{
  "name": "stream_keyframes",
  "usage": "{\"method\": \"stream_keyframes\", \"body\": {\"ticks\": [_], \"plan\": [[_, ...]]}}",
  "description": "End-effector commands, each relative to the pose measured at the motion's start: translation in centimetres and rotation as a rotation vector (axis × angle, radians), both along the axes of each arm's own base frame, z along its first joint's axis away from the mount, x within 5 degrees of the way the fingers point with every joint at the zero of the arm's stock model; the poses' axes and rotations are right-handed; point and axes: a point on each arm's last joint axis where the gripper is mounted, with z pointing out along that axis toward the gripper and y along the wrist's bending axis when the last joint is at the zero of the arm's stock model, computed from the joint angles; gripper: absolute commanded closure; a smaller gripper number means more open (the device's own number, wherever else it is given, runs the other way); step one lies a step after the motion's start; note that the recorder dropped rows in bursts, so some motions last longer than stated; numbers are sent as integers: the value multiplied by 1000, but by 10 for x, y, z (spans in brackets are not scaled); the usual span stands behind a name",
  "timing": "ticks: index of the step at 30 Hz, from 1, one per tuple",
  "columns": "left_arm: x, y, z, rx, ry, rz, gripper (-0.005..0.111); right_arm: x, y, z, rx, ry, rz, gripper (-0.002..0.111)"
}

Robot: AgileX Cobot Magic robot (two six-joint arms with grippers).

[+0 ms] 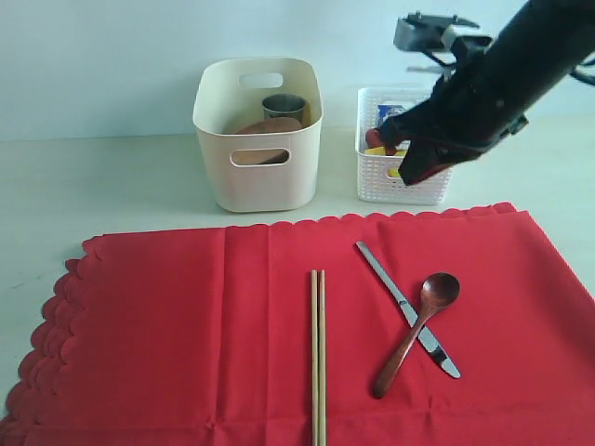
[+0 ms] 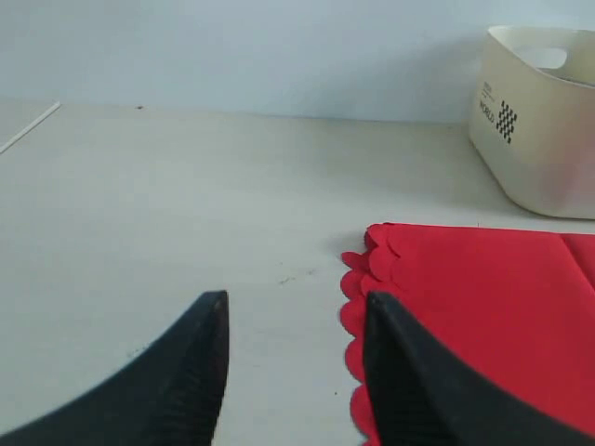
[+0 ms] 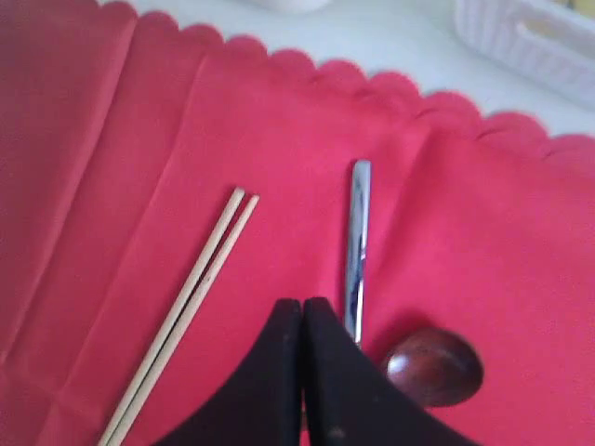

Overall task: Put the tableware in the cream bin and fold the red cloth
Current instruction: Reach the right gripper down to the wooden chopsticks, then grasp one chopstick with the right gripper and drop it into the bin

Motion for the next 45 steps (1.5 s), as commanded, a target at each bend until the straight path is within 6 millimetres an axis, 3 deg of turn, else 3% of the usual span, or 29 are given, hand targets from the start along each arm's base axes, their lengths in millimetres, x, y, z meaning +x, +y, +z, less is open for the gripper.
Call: {"method": "stream_keyframes", "body": {"ticks": [1, 9, 12, 16, 20, 28, 32, 33, 36, 37, 40, 45], "plan": [[0, 0, 0, -4, -10, 3, 61, -15, 9, -20, 59, 25, 44, 108], [0, 0, 0, -4, -10, 3, 61, -44, 70, -53, -76, 76, 289, 107], [0, 0, 0, -4, -10, 3, 61, -52, 85, -72, -140, 130, 306, 98], [0, 0, 0, -4, -10, 3, 61, -61, 102, -93, -172, 190, 323, 74], [0, 0, 0, -4, -10, 3, 61, -65, 111, -112, -213, 225, 287, 55], [0, 0, 0, -4, -10, 3, 61, -60, 114, -134, -247, 235, 168, 51], [0, 0, 0, -4, -10, 3, 61, -60, 116, -143, -239, 255, 142, 52], [0, 0, 0, -4, -10, 3, 61, -60, 116, -145, -237, 261, 138, 58], [0, 0, 0, -4, -10, 3, 61, -59, 116, -145, -243, 253, 161, 102], [0, 0, 0, -4, -10, 3, 61, -60, 116, -144, -242, 249, 173, 108], [0, 0, 0, -4, -10, 3, 61, -60, 114, -126, -239, 204, 188, 108], [0, 0, 0, -4, -10, 3, 61, -64, 111, -61, -154, 46, 205, 108]]}}
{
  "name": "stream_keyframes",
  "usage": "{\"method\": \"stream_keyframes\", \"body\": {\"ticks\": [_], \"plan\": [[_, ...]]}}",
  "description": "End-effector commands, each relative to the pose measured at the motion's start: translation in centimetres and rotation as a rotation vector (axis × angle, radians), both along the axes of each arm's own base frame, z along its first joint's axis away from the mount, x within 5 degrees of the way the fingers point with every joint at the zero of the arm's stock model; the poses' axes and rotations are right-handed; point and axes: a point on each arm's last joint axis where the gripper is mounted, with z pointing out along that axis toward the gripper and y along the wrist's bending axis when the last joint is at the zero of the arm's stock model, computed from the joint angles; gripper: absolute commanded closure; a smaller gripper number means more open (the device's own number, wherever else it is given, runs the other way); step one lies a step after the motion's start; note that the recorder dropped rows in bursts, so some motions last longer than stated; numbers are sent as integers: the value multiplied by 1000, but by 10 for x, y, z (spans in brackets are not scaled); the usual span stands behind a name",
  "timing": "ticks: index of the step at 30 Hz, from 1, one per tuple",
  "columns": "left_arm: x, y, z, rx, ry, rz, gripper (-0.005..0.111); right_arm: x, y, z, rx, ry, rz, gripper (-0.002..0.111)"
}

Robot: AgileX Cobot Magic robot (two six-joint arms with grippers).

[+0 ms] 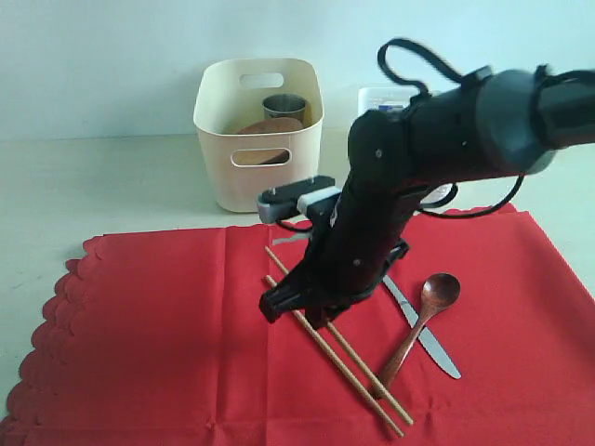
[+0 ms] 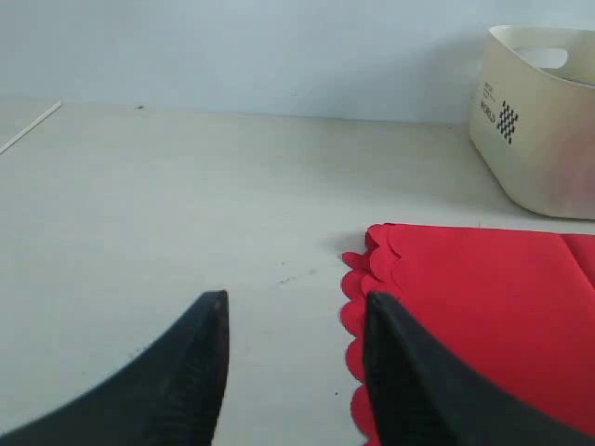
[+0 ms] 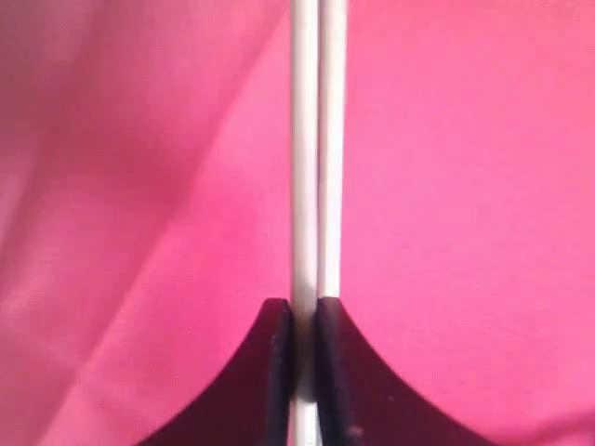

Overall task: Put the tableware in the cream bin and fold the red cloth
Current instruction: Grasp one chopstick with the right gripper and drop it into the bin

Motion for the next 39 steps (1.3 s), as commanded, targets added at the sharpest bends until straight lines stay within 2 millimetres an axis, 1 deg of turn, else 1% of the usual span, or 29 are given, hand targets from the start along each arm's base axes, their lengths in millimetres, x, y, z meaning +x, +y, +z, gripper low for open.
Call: {"method": "stream_keyframes", "body": {"ticks": [1, 2, 4, 6, 7, 9, 13, 16, 19, 25, 27, 29, 31, 33, 35, 39], "plan": [[0, 0, 0, -4, -10, 3, 61, -3, -4, 50, 58, -125, 45, 108], [0, 0, 0, -4, -10, 3, 61, -4, -5, 69, 80, -160, 50, 108], [0, 0, 0, -4, -10, 3, 61, -2, -8, 98, 118, -211, 45, 108], [0, 0, 0, -4, -10, 3, 61, 1, -11, 119, 142, -241, 39, 108], [0, 0, 0, -4, -10, 3, 61, 1, -11, 123, 145, -241, 43, 108], [0, 0, 0, -4, -10, 3, 61, 0, -11, 120, 127, -217, 77, 108], [0, 0, 0, -4, -10, 3, 61, 2, -9, 101, 79, -146, 114, 108], [0, 0, 0, -4, -10, 3, 61, 7, -6, 93, 77, -149, 111, 108], [0, 0, 0, -4, -10, 3, 61, 8, -2, 84, 81, -113, 112, 108], [0, 0, 0, -4, -10, 3, 61, 14, 4, 51, 38, -41, 120, 108], [0, 0, 0, -4, -10, 3, 61, 18, 6, 42, 30, -39, 128, 108], [0, 0, 0, -4, -10, 3, 61, 22, 8, 41, 42, -80, 121, 108], [0, 0, 0, -4, -10, 3, 61, 27, 11, 48, 72, -138, 111, 108], [0, 0, 0, -4, -10, 3, 61, 33, 15, 62, 103, -198, 108, 108], [0, 0, 0, -4, -10, 3, 61, 42, 18, 79, 133, -249, 104, 108], [0, 0, 0, -4, -10, 3, 61, 66, 22, 125, 220, -396, 77, 108]]}}
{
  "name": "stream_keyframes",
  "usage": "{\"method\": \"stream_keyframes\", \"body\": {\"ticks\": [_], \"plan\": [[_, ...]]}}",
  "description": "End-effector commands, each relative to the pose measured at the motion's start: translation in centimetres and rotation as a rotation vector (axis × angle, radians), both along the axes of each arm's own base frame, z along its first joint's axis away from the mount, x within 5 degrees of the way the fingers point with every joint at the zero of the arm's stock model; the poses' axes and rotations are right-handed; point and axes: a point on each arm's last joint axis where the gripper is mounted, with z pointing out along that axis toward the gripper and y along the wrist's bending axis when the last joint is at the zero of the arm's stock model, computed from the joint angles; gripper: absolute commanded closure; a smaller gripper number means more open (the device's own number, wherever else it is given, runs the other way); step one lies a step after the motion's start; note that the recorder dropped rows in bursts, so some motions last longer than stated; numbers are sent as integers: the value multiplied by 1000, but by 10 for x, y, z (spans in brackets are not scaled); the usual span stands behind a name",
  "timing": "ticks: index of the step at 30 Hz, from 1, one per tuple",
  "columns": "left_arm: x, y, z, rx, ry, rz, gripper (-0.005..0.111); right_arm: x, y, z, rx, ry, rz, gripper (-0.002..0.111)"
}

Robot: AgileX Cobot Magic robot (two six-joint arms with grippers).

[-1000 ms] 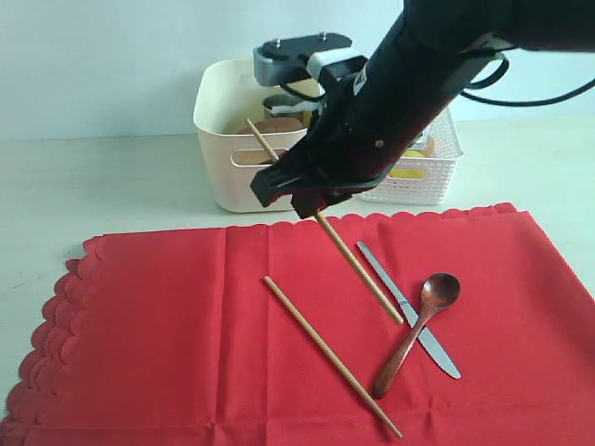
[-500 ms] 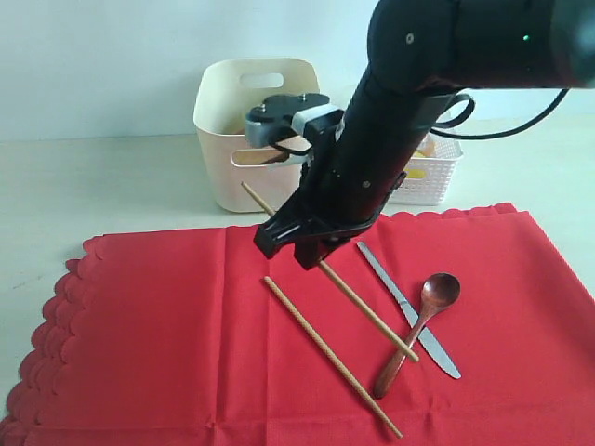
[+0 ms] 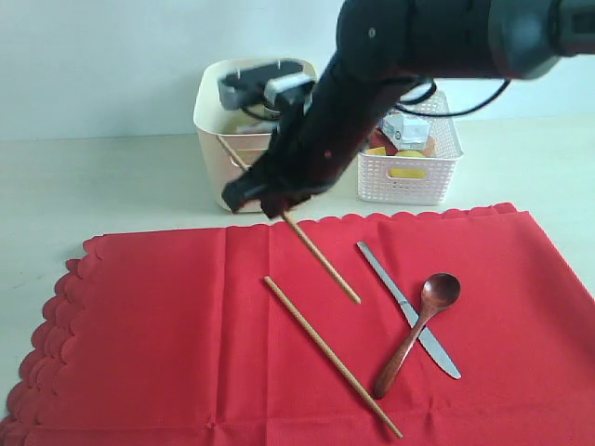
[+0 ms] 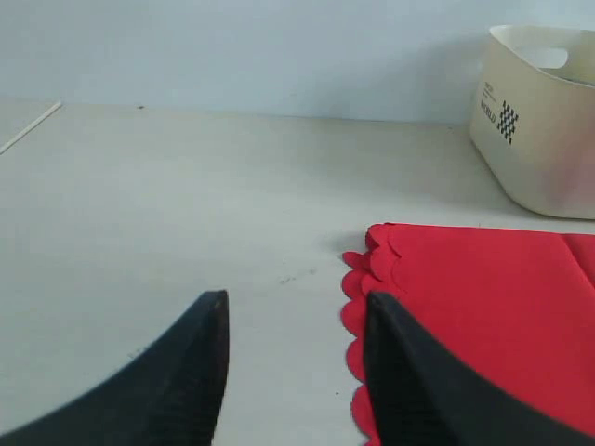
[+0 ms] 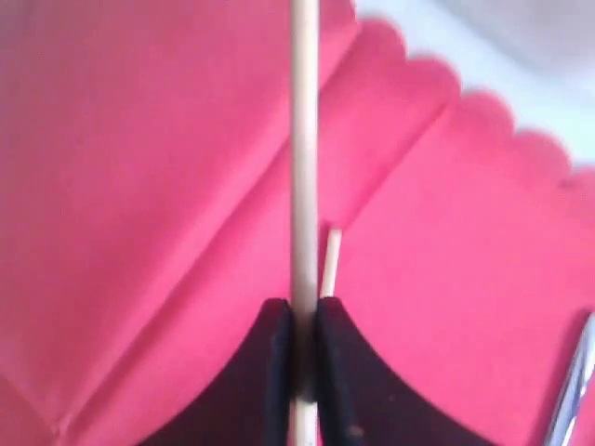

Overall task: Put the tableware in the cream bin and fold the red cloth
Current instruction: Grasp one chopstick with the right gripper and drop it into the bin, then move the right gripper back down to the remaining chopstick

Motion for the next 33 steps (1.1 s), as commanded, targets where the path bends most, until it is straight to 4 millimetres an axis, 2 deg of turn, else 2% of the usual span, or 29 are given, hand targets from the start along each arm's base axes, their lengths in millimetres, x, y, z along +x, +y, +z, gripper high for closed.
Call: {"method": "stream_keyframes", "body": {"ticks": [1, 6, 9, 11, 12, 19, 23, 30, 32, 33], "plan": [[0, 0, 0, -4, -10, 3, 61, 27, -2, 57, 119, -192, -33, 108], [0, 0, 0, -4, -10, 3, 61, 57, -21, 106, 233, -390, -99, 108], [0, 0, 0, -4, -10, 3, 61, 74, -33, 123, 341, -521, -146, 108], [0, 0, 0, -4, -10, 3, 61, 84, -37, 124, 373, -591, -138, 108], [0, 0, 0, -4, -10, 3, 61, 91, -38, 121, 370, -645, -115, 108], [0, 0, 0, -4, -10, 3, 61, 126, -46, 88, 492, -712, -81, 108], [0, 0, 0, -4, -10, 3, 61, 141, -49, 60, 687, -675, -16, 108], [0, 0, 0, -4, -10, 3, 61, 161, -46, -8, 560, -682, 42, 108], [0, 0, 0, -4, -10, 3, 61, 164, -46, -19, 537, -670, 30, 103], [0, 0, 0, -4, -10, 3, 61, 165, -46, -24, 534, -661, 26, 94]]}}
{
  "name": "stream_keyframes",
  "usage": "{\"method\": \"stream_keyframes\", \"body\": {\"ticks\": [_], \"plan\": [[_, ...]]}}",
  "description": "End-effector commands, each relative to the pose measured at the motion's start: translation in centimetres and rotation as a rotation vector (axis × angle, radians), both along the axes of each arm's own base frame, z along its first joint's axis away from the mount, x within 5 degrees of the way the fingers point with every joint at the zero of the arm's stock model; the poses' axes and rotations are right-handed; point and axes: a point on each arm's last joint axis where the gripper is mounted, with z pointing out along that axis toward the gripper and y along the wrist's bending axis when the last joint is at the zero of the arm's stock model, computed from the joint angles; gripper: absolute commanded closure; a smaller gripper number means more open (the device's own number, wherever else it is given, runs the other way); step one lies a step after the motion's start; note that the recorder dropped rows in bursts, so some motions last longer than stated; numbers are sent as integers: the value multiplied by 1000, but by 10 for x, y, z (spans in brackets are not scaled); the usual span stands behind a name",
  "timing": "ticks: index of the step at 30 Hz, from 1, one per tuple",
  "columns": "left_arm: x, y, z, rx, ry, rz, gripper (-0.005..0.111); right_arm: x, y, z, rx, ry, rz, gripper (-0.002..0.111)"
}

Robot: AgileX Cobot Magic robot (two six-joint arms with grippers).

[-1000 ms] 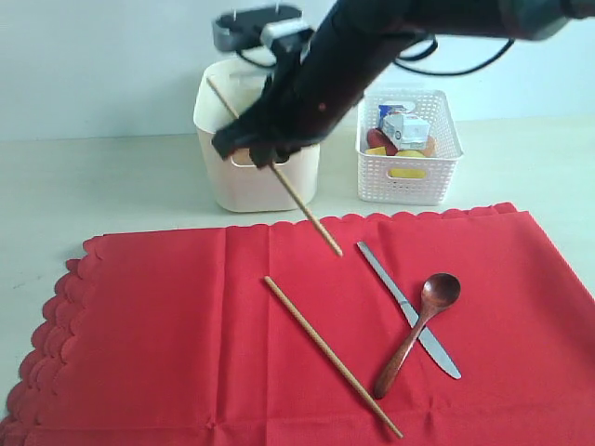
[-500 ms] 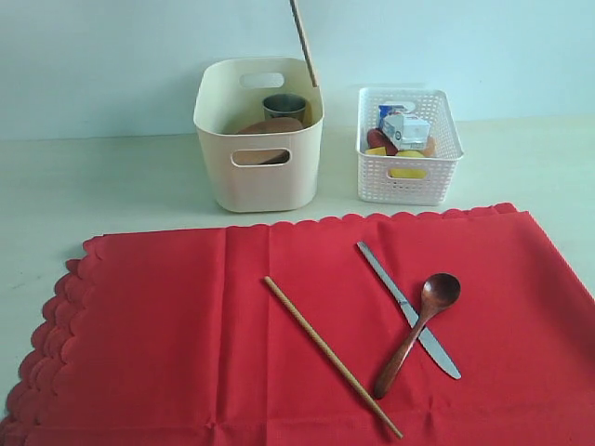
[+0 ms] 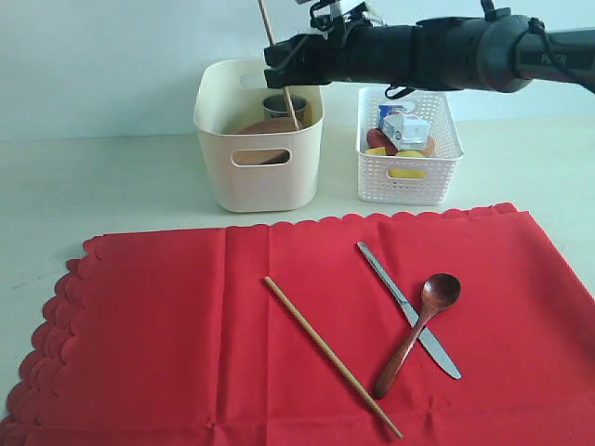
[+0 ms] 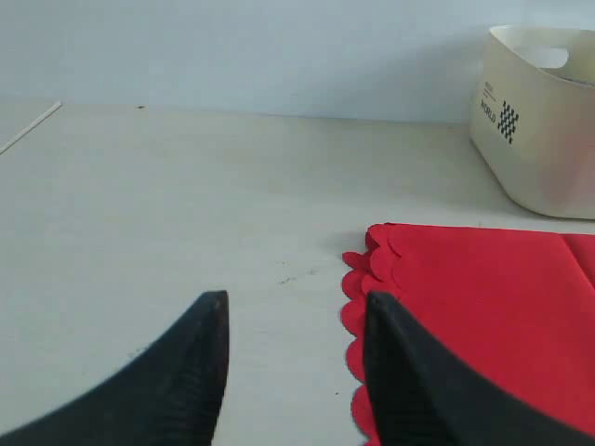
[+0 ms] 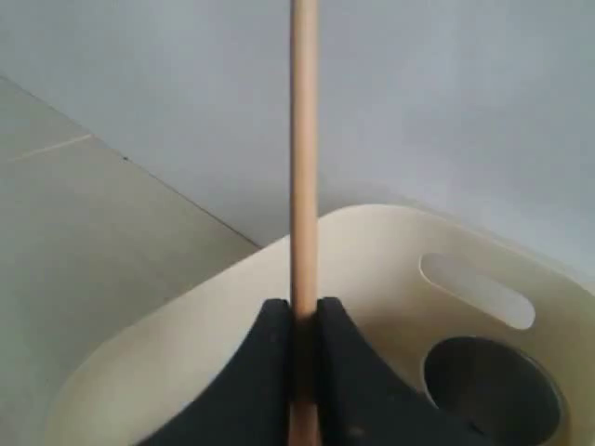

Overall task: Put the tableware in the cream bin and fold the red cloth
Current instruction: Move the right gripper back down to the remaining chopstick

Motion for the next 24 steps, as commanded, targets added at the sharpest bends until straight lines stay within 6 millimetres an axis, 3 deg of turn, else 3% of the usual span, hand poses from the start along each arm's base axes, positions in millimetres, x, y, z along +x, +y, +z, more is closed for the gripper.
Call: {"method": "stream_keyframes", "body": {"ticks": [1, 4, 6, 13, 14, 18, 21, 24], "plan": [[0, 0, 0, -4, -10, 3, 61, 4, -2, -11, -13, 7, -14, 88], [0, 0, 0, -4, -10, 3, 61, 1, -2, -3, -21, 7, 1, 56], [0, 0, 0, -4, -10, 3, 61, -5, -4, 11, -67, 6, 20, 47], [0, 0, 0, -4, -10, 3, 61, -27, -12, 56, -152, 86, 32, 46], [0, 0, 0, -4, -10, 3, 61, -37, -15, 69, -175, 111, 51, 46], [0, 0, 0, -4, -10, 3, 61, -68, -22, 91, -306, 235, 161, 46], [0, 0, 0, -4, -10, 3, 61, -85, -30, 91, -400, 402, 193, 46], [0, 0, 0, -4, -10, 3, 61, -102, -33, 76, -474, 625, 238, 46]]}}
